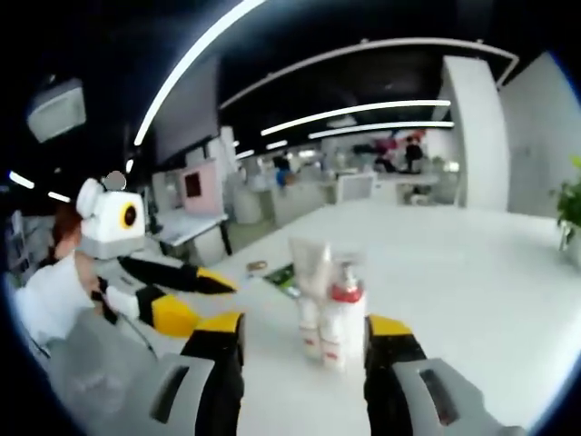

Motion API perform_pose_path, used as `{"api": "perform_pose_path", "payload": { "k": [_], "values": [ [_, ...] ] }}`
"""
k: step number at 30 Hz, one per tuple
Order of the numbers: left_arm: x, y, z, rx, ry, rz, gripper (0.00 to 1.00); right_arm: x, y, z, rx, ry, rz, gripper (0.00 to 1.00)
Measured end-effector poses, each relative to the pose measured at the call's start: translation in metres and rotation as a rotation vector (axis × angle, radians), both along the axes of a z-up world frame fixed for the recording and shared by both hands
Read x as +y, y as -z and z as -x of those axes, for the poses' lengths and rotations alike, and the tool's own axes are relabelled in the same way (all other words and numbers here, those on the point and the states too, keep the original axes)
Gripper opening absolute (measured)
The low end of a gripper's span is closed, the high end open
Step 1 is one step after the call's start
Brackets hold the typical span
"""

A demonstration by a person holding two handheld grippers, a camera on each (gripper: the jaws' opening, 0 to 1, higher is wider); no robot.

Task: Arrange the skincare products in the storage area until every visible bottle or jar stands upright without overlapping.

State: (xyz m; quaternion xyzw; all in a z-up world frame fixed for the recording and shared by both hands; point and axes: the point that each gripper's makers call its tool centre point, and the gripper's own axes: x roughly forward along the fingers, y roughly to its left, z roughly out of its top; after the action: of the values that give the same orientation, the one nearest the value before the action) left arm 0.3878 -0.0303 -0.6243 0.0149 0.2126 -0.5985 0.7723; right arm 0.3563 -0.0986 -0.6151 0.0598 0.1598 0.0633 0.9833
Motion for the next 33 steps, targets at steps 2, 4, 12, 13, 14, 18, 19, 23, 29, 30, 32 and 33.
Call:
{"api": "perform_pose_path", "payload": {
  "k": [2,4,12,13,14,18,19,23,29,30,32,33],
  "values": [
    [0.002,0.000,-0.002,0.003,-0.002,0.001,0.53,-0.001,-0.001,-0.003,-0.003,-0.002,0.005,0.50],
    [0.004,0.000,-0.004,-0.006,0.001,-0.010,0.58,0.000,-0.002,-0.005,0.000,-0.007,0.006,0.53],
    [0.021,-0.002,-0.016,-0.018,0.022,-0.014,0.66,0.018,-0.002,-0.010,0.026,-0.046,0.065,0.66],
    [0.024,-0.002,-0.018,-0.017,0.031,-0.017,0.66,0.019,-0.001,-0.012,0.032,-0.039,0.066,0.67],
    [0.026,-0.001,-0.020,-0.012,0.032,-0.019,0.66,0.020,-0.001,-0.013,0.035,-0.036,0.064,0.68],
    [0.041,-0.003,-0.029,-0.017,0.037,-0.021,0.68,0.033,-0.001,-0.015,0.052,-0.054,0.079,0.70],
    [0.045,-0.003,-0.030,-0.013,0.043,-0.021,0.69,0.036,-0.001,-0.015,0.053,-0.057,0.082,0.70],
    [0.060,-0.003,-0.035,-0.019,0.053,-0.023,0.73,0.049,-0.004,-0.024,0.047,-0.070,0.083,0.76],
    [0.083,-0.002,-0.050,-0.019,0.034,-0.011,0.75,0.076,-0.006,-0.034,0.054,-0.098,0.118,0.80],
    [0.086,-0.003,-0.052,-0.024,0.031,-0.010,0.76,0.080,-0.006,-0.035,0.058,-0.104,0.121,0.81],
    [0.094,-0.002,-0.055,-0.025,0.039,-0.008,0.78,0.087,-0.005,-0.039,0.057,-0.105,0.127,0.83],
    [0.097,-0.002,-0.056,-0.024,0.045,-0.010,0.79,0.089,-0.004,-0.041,0.061,-0.106,0.129,0.84]
  ]
}}
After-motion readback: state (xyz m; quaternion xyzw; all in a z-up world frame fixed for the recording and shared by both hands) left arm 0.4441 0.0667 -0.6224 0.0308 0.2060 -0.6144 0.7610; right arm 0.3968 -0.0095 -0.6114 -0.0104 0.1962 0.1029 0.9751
